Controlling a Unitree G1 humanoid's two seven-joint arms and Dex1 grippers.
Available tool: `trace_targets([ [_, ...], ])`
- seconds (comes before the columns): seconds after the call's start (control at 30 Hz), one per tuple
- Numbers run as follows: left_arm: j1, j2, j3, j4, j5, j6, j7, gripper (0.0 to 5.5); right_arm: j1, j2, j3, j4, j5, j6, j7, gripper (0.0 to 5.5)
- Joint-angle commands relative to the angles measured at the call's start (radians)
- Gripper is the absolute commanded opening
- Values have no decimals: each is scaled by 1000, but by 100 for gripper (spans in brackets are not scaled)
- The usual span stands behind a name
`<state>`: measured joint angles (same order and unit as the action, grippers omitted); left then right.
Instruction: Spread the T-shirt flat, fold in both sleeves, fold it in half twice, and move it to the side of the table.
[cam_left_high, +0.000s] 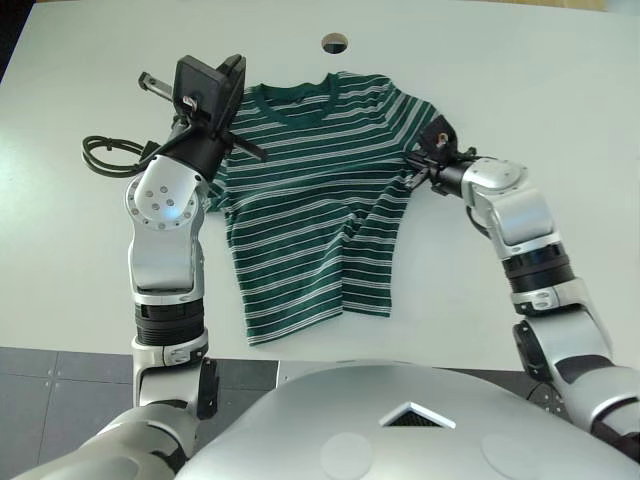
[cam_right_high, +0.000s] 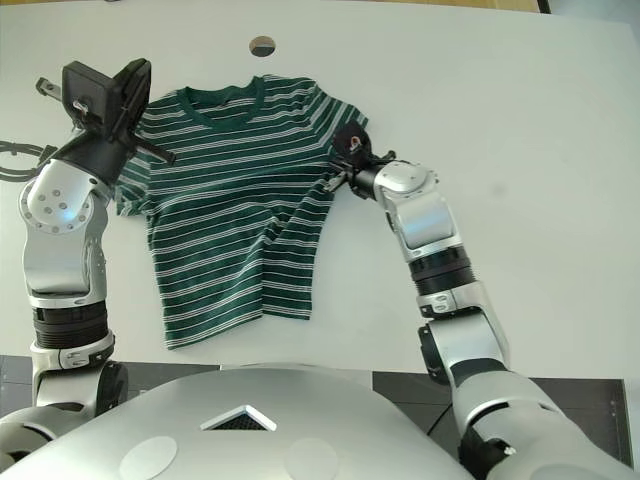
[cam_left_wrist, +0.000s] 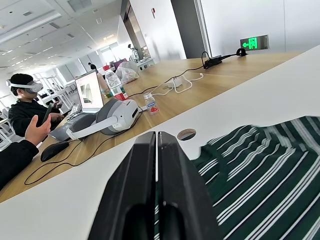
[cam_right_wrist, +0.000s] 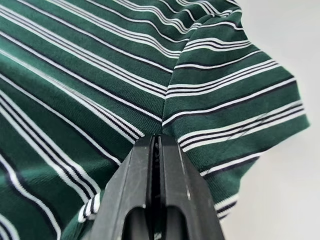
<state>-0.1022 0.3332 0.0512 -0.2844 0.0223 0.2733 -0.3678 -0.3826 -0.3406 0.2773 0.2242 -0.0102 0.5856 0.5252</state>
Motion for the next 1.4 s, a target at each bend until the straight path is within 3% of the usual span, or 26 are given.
trace_targets([
  [0.03, -4, 3, 1, -12, -11, 7, 9, 10, 117, -124, -11, 3, -34, 31, 33, 13],
  [0.2, -2, 4, 2, 3, -15, -2, 11, 10, 180, -205, -58, -32, -32, -18, 48, 13],
  [0.4, 8, -1, -23, 46, -20, -22, -9, 10, 214, -120, -205, -386, 127, -367, 38, 13],
  [0.57, 40, 0, -56, 56, -21, -47, -24, 10, 344, -233, -132, -601, 202, -347, 233, 13],
  [0.7, 46, -118, -7, 79, -72, -50, 93, 10, 496, -392, -10, -654, 113, -369, 372, 13],
  [0.8, 81, -179, 0, 93, -69, -106, 165, 10, 531, -424, 5, -677, 99, -367, 395, 13],
  [1.03, 95, -196, -23, 133, -54, -145, 186, 10, 592, -493, 63, -690, 71, -369, 467, 13],
  [1.4, 74, -190, -19, 178, -63, -119, 180, 10, 694, -741, -33, -630, 69, -445, 620, 13],
])
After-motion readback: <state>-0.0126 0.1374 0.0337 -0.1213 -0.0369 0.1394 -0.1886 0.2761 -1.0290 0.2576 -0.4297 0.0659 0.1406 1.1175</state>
